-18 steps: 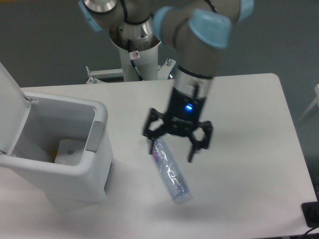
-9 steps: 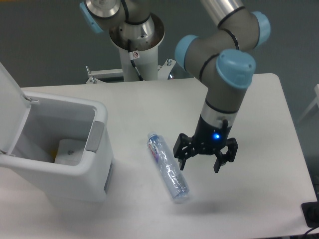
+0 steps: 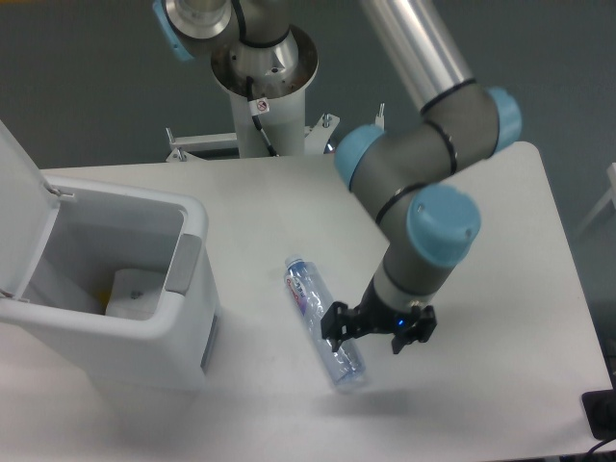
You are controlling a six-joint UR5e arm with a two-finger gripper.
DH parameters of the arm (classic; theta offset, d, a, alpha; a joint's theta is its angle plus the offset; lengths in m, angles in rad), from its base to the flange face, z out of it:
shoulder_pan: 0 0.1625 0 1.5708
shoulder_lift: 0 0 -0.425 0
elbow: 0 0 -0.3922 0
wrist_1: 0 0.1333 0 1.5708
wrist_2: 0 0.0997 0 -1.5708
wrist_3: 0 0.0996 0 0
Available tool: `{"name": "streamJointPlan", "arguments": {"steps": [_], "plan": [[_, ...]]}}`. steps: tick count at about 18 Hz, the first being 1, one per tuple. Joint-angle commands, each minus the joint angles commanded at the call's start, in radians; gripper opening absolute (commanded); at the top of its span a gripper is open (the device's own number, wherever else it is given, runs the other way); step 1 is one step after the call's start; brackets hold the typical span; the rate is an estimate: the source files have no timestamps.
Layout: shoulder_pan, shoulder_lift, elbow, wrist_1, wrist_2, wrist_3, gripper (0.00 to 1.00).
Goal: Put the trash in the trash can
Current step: 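Move the gripper to the clear plastic bottle and lower beside it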
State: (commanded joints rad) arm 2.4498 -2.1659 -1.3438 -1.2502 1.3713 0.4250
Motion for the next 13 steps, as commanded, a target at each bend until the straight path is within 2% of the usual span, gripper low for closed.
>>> {"name": "streamJointPlan", "arguments": {"steps": [5, 8, 11, 13], "plan": [[-0.035, -0.061, 0.008, 0.011, 0.086, -0.063, 1.0], [-0.037, -0.074, 0.008, 0.014, 0.092, -0.08, 1.0], [-0.055, -0.095, 0.006, 0.061, 0.103, -0.08, 1.0], [-0.058, -0.104, 0.003, 0.071, 0.104, -0.08, 1.0]]}}
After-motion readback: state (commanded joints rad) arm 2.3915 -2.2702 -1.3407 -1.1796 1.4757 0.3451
